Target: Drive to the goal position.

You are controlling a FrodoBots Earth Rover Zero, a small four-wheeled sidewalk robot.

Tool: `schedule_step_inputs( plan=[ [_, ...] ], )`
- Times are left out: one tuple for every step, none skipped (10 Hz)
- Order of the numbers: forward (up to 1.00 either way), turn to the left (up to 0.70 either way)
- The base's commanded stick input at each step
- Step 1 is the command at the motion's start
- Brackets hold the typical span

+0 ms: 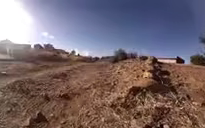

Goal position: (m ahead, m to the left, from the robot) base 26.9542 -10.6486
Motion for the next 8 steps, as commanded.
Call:
schedule_step_inputs(
  plan=[
    [0.50,0.00],
    [0.50,0.00],
    [0.50,0.00],
    [0.50,0.00],
    [0.50,0.00],
    [0.50,0.00],
    [0.50,0.00],
    [0.50,0.00]
  ],
)
